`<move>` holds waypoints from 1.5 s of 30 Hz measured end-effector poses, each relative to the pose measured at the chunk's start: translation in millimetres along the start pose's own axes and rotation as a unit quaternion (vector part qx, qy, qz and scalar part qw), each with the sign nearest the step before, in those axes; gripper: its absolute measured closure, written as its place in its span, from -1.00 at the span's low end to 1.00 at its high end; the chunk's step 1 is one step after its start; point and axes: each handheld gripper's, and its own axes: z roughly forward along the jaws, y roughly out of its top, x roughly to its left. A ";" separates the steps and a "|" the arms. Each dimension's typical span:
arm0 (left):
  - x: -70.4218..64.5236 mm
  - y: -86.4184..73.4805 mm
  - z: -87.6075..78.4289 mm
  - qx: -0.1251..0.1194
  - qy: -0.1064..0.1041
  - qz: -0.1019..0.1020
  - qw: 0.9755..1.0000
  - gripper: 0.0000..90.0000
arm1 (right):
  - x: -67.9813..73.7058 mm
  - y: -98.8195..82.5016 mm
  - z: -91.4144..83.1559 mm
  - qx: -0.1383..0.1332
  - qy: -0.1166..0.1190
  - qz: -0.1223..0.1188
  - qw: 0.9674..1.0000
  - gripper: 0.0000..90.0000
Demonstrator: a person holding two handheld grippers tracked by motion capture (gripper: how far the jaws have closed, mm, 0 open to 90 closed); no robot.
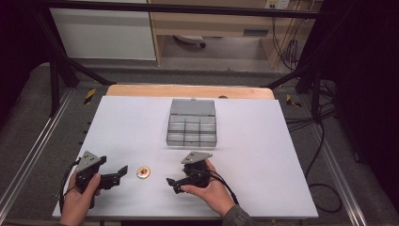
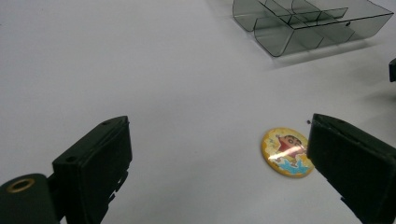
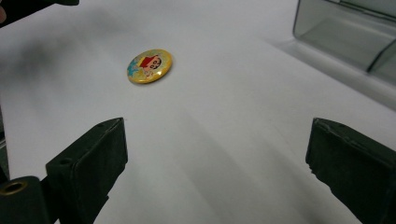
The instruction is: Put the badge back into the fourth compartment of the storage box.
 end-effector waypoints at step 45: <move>4.2 -1.0 1.0 0.014 0.012 0.004 1.000 -0.84 | 58.6 28.8 67.7 -0.006 -0.029 0.024 0.999 -0.07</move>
